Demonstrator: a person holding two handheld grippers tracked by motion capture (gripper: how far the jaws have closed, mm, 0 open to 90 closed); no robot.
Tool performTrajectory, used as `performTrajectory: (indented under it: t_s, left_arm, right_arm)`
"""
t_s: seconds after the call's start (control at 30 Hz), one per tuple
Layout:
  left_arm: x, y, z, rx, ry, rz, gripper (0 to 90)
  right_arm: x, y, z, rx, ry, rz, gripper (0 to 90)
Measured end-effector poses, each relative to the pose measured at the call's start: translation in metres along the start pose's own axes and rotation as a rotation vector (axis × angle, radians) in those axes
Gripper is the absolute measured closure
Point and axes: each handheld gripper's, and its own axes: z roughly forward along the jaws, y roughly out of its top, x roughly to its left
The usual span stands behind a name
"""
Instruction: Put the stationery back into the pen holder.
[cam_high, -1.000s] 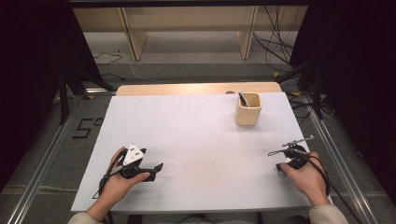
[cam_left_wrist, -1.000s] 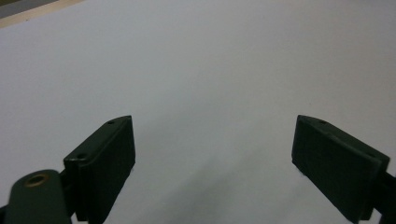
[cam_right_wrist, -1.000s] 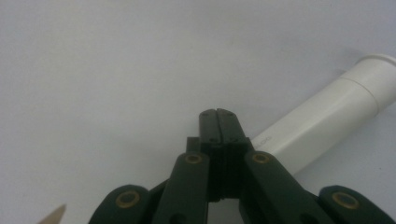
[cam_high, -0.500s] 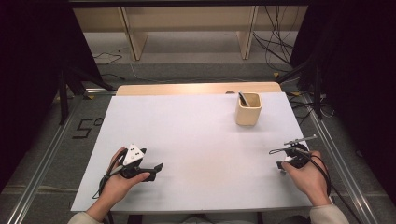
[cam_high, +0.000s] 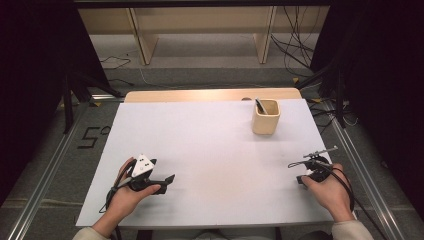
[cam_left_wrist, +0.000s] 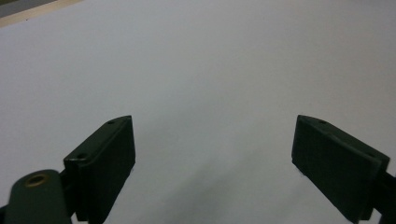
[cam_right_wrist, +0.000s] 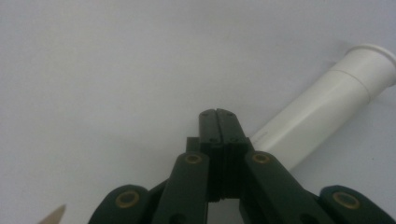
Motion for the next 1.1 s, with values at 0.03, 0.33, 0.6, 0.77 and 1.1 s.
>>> performTrajectory:
  t_s: [0.03,0.33,0.6,0.77,1.1]
  left_arm:
    - [0.000,0.000,0.000,0.000,0.000,0.000,13.3]
    - [0.000,0.000,0.000,0.001,0.000,-0.001,13.3]
    - [0.000,0.000,0.000,0.000,0.001,0.000,13.3]
    - [0.000,0.000,0.000,0.002,0.000,0.000,13.3]
    - [0.000,0.000,0.000,0.003,0.000,0.001,13.3]
  right_arm:
    - [0.000,-0.001,0.000,0.005,0.000,0.001,90.0]
    - [-0.001,-0.004,-0.001,0.009,-0.010,0.009,90.0]
    - [-0.004,-0.007,0.000,0.024,-0.014,0.018,90.0]
    - [-0.006,-0.011,-0.001,0.030,-0.014,0.035,90.0]
    - [-0.010,-0.017,-0.004,0.041,-0.013,0.070,90.0]
